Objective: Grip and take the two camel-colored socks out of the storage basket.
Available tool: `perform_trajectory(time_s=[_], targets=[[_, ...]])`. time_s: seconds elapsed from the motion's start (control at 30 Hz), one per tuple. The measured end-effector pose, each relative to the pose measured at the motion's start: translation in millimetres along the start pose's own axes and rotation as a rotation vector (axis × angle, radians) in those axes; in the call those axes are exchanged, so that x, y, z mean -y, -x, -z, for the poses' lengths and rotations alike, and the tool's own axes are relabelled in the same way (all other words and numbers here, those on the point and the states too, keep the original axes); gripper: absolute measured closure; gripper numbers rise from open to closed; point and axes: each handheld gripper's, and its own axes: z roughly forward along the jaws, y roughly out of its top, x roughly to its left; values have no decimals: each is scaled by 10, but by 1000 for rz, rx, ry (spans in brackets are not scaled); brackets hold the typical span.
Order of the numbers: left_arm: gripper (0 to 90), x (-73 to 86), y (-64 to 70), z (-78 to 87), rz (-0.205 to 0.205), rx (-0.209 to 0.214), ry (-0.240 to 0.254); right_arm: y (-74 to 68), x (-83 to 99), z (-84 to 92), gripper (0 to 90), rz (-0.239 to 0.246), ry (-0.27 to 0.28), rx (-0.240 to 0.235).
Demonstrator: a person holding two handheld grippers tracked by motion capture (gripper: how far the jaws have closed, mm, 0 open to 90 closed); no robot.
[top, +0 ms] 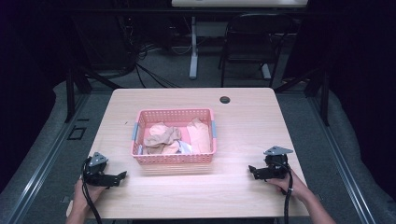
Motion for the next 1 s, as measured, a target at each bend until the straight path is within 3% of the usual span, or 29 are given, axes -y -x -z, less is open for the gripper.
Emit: perform_trajectory(time_s=[0.17,0.33,0.43,0.5,0.57,0.67,0.8,0.9,1.0], targets=[[0,-22,16,-4,18,-19,-15,-4,1,4,0,-2,-3,1],[0,-97,31,16,18,-19,-102,-3,-1,-2,0,0,-1,-2],[0,-116,4,43,54,1,-118,-3,0,-2,0,1,0,-1],[0,-151,-7,72,57,0,-129,-4,-1,-1,0,-1,-1,-1],[0,-212,13,106,69,-47,-162,-4,-1,-1,0,0,-1,0],[1,-309,67,172,83,-73,-192,-3,0,-2,0,0,1,0],[1,-393,109,251,61,-86,-206,-8,1,2,0,-1,-2,1],[1,-459,79,314,78,-84,-206,-11,3,6,0,-1,-4,2],[1,-534,39,373,121,-68,-220,-12,3,6,0,-3,-3,-2]])
